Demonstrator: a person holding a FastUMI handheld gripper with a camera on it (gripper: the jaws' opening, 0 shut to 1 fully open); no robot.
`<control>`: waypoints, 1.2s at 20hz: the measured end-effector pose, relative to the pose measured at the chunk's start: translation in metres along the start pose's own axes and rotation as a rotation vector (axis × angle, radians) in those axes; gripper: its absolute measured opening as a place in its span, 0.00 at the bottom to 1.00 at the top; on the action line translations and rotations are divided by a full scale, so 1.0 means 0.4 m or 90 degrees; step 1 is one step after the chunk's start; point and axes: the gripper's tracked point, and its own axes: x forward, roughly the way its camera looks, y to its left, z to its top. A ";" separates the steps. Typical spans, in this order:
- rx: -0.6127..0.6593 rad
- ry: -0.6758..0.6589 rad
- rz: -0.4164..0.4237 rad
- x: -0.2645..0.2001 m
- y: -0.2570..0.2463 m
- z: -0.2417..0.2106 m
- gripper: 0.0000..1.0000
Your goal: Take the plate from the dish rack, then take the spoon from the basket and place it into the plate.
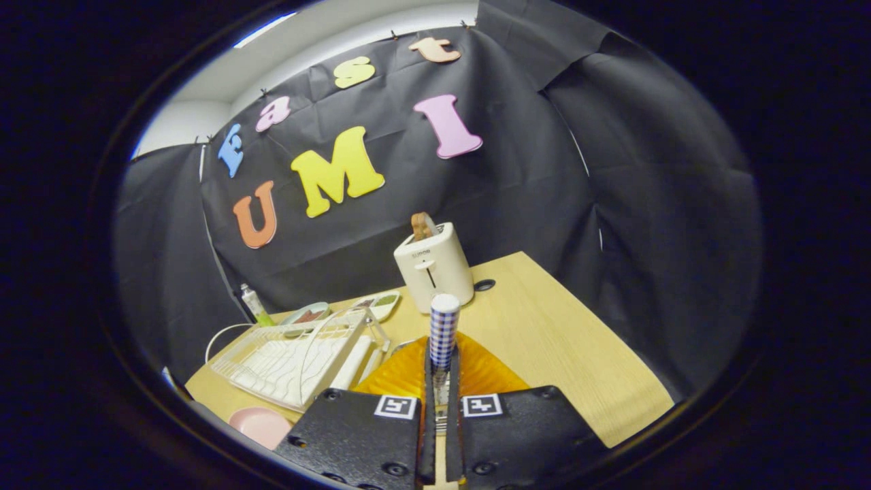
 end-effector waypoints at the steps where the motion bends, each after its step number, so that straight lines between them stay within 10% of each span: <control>1: -0.005 -0.005 0.000 -0.007 0.014 0.006 0.10; 11: -0.079 -0.149 -0.103 -0.175 0.083 0.253 0.08; 24: -0.080 -0.131 0.027 -0.346 0.526 0.059 0.07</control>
